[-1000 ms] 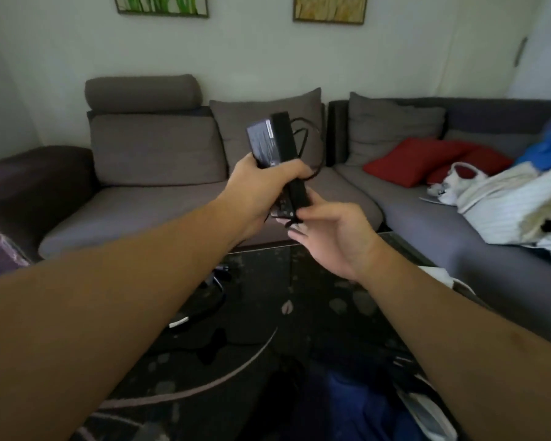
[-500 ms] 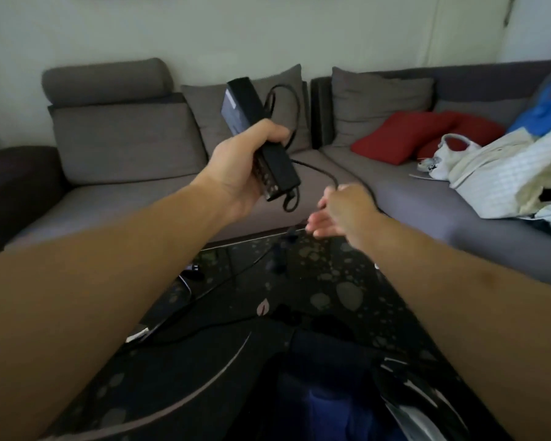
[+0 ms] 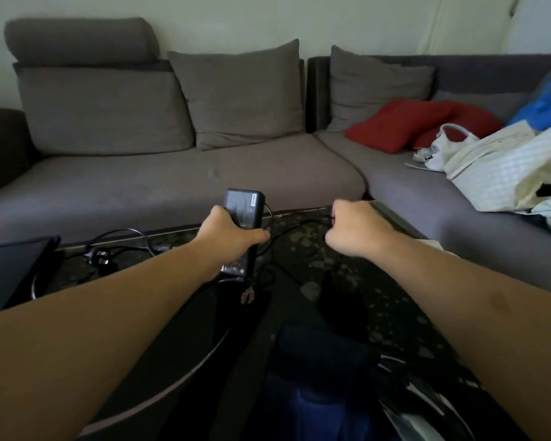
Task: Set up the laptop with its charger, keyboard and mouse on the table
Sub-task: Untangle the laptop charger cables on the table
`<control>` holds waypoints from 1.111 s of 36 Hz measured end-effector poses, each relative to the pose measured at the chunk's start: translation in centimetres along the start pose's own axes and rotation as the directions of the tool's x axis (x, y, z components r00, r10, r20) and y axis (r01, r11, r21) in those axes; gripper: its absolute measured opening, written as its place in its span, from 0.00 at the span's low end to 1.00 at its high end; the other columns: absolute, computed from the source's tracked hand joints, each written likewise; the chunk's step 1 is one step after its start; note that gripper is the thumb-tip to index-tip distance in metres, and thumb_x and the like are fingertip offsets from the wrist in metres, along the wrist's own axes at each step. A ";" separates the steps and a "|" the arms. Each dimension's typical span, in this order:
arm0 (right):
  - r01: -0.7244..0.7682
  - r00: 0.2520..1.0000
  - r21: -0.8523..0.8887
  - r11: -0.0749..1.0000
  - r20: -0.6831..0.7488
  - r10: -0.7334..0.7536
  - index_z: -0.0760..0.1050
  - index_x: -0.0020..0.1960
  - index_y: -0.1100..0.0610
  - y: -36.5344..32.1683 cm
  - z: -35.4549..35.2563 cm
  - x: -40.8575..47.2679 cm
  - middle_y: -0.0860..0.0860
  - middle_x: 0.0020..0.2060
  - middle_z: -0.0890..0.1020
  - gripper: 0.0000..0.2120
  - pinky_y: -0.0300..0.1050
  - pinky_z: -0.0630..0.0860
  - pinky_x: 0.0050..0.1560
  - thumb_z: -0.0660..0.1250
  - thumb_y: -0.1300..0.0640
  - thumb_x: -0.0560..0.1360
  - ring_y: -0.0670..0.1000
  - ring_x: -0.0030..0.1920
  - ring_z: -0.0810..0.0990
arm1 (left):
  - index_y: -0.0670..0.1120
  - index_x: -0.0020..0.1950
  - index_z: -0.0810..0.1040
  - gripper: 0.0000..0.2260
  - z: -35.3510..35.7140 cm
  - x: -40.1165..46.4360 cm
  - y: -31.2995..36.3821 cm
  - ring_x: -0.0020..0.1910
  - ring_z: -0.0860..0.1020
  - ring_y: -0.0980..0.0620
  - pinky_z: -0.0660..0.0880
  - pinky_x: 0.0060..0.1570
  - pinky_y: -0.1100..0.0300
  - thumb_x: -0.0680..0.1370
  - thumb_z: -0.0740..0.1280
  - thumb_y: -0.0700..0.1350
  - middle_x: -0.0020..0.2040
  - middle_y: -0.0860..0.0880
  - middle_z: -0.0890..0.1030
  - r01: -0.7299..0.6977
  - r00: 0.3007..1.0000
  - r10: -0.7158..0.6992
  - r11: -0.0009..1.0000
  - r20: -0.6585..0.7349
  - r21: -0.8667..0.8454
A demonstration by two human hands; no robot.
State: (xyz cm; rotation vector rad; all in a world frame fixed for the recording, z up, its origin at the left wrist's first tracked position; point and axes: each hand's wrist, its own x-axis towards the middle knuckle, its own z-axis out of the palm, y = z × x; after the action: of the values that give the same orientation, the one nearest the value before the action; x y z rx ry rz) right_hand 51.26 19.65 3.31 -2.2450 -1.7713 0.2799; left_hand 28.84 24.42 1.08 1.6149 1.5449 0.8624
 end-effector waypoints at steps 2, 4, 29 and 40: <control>0.005 0.993 -0.127 0.992 0.121 0.011 0.75 0.57 0.59 0.4 1.5 -0.3 0.57 0.53 0.80 0.10 0.50 0.79 0.44 0.66 0.58 0.76 0.59 0.50 0.81 | 0.43 0.68 0.69 0.36 1.5 0.4 -0.3 0.58 0.79 0.45 0.76 0.48 0.53 0.69 0.83 0.54 0.61 0.46 0.78 -0.027 0.999 0.023 0.989 0.024 0.143; 0.011 0.988 -0.173 0.985 0.154 0.016 0.75 0.63 0.59 0.8 2.6 -0.4 0.57 0.56 0.80 0.15 0.52 0.81 0.47 0.66 0.59 0.77 0.58 0.52 0.82 | 0.43 0.72 0.67 0.39 2.8 0.7 -0.4 0.62 0.78 0.42 0.76 0.51 0.52 0.71 0.81 0.57 0.65 0.44 0.77 -0.083 0.995 0.062 0.951 0.080 0.296; 0.630 0.723 0.082 0.773 0.301 -0.621 0.77 0.68 0.52 -15.7 10.1 -9.2 0.53 0.63 0.77 0.21 0.56 0.78 0.65 0.72 0.61 0.76 0.58 0.65 0.78 | 0.49 0.55 0.75 0.21 -11.9 -9.2 -6.2 0.50 0.80 0.49 0.77 0.45 0.56 0.70 0.78 0.57 0.52 0.49 0.81 -0.232 0.911 -0.151 0.579 0.383 0.782; 0.601 0.784 0.013 0.799 0.181 -0.593 0.70 0.47 0.46 -17.6 10.2 -9.4 0.55 0.51 0.83 0.11 0.49 0.75 0.42 0.69 0.60 0.74 0.62 0.52 0.83 | 0.46 0.32 0.81 0.10 -12.9 -9.5 -7.0 0.28 0.79 0.54 0.78 0.36 0.58 0.73 0.74 0.44 0.26 0.52 0.80 -0.129 0.928 -0.134 0.758 0.347 0.639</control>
State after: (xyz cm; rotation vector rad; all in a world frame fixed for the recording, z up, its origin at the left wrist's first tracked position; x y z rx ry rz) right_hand 29.69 15.26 -0.76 -1.5878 -2.4918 0.3081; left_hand 13.66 15.76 1.83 2.1064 1.6493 -0.0562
